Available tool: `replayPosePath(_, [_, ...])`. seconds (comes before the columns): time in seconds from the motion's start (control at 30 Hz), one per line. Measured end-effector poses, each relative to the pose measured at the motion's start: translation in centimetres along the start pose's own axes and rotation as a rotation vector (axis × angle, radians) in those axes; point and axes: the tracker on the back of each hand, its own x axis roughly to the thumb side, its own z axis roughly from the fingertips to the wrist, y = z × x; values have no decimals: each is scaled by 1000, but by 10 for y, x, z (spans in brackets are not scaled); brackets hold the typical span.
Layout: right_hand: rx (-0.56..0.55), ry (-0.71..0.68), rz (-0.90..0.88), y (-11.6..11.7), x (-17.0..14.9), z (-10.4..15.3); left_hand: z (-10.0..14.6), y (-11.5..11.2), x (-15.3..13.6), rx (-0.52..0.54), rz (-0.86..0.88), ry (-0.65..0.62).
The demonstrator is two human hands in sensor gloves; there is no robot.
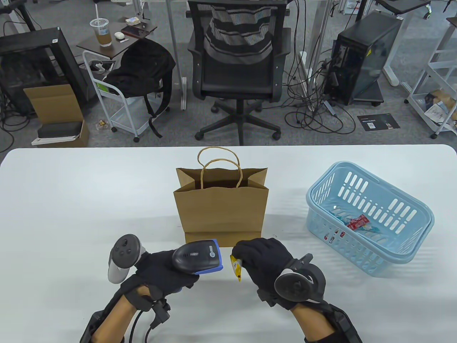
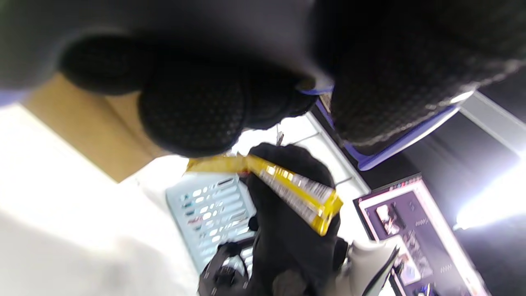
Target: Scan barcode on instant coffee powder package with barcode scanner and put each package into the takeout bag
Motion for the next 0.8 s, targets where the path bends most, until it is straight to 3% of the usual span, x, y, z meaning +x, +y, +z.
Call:
replayPosePath(0.1, [-3, 5, -8, 0, 0, 0, 8, 24, 3, 155, 8, -18])
replayPosePath(0.23, [-7, 22, -29, 0, -2, 0, 24, 58, 2, 369, -190, 14])
replayPosePath(0.33, [-13, 36, -44, 0, -5, 0, 35, 77, -5, 473, -262, 61])
replayPosePath(0.53, [-32, 42, -53, -2, -4, 0, 44, 93, -22, 550, -79, 72])
replayPosePath(0.8, [-95, 57, -61, -17, -2, -6, 43, 90, -17, 542, -126, 57])
